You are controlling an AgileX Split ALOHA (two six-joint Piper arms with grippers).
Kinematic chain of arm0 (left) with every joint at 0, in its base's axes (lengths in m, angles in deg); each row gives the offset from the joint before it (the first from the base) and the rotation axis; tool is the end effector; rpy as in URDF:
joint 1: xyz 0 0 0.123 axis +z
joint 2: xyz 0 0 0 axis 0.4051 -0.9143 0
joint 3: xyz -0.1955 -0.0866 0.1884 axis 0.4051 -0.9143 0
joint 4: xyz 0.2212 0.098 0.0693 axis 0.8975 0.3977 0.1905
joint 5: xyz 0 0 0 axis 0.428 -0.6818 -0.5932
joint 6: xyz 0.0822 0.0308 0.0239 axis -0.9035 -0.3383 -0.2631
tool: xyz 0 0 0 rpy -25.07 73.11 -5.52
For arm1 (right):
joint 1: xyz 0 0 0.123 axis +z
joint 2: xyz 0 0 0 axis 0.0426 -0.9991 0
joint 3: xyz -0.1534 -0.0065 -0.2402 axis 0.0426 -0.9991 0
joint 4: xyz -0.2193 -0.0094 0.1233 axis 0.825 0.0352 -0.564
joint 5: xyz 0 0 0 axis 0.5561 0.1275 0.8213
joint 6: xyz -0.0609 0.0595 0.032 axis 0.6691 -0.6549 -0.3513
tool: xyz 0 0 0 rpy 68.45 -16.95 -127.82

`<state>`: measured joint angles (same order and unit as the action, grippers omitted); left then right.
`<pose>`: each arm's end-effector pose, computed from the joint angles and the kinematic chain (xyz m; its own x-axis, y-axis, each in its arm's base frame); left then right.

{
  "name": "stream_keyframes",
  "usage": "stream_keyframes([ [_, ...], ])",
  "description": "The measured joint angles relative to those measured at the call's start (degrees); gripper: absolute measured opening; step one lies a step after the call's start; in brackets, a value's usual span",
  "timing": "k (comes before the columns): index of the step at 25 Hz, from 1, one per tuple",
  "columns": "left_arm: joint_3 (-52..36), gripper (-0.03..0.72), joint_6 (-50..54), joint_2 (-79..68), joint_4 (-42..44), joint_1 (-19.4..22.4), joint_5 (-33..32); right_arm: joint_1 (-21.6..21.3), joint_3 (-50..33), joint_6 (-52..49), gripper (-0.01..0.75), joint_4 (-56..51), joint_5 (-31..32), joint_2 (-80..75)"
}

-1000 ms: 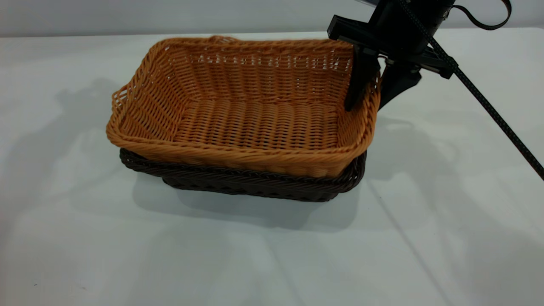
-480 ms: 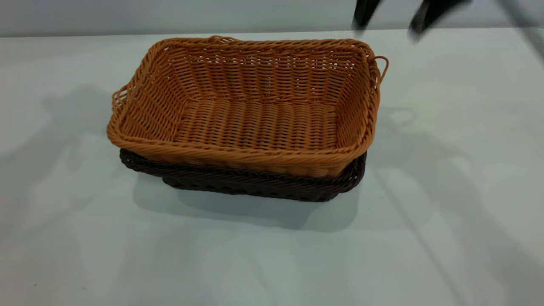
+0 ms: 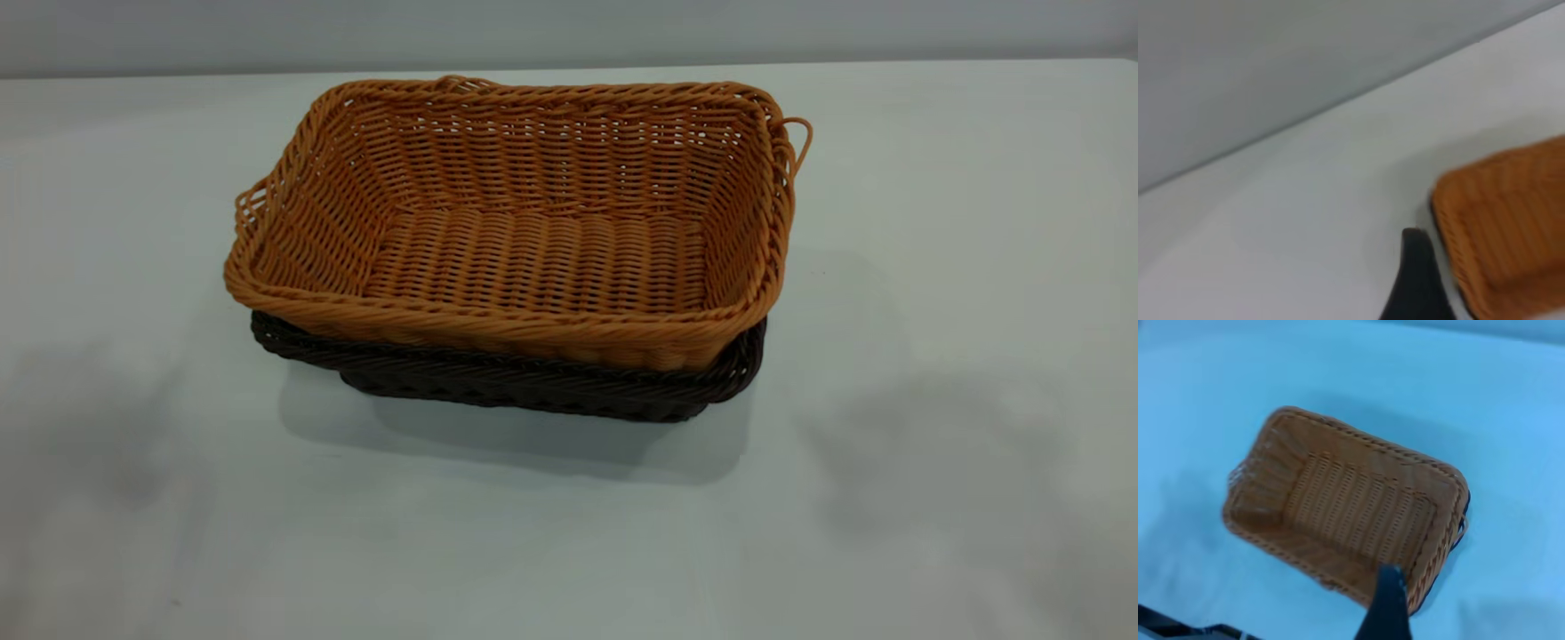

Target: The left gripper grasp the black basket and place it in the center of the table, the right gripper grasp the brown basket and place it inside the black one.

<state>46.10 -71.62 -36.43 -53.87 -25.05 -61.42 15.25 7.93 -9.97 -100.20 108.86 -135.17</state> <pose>0.2392 -0.0265 0.4608 -0.4755 0.2909 -0.8302 0.3700 0.9224 0.1113 0.2134 0.0923 0.4382 -0.7338 -0.1232 -0.6681 -0.3831 0.8872 0.2572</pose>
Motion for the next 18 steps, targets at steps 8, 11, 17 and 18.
stream_keyframes([
  [8, -0.15, 0.489, 7.43, 8.78, 1.84, -0.05, -10.86, 0.0, -16.82, -0.59, 0.581, -0.84, 2.32, 24.5],
  [11, -3.16, 0.489, 10.15, 11.84, 2.94, -0.05, -10.86, 0.0, -23.04, -1.05, 0.581, -0.94, 3.91, 31.72],
  [17, -15.99, 0.489, 12.26, 21.25, 4.27, -0.05, -10.86, 0.0, -35.93, -1.4, 0.581, -0.96, 5.28, 45.36],
  [18, -18.52, 0.489, 12.44, 23.26, 4.27, -0.05, -10.86, 0.0, -38.21, -1.26, 0.581, -0.61, 5.28, 47.28],
])
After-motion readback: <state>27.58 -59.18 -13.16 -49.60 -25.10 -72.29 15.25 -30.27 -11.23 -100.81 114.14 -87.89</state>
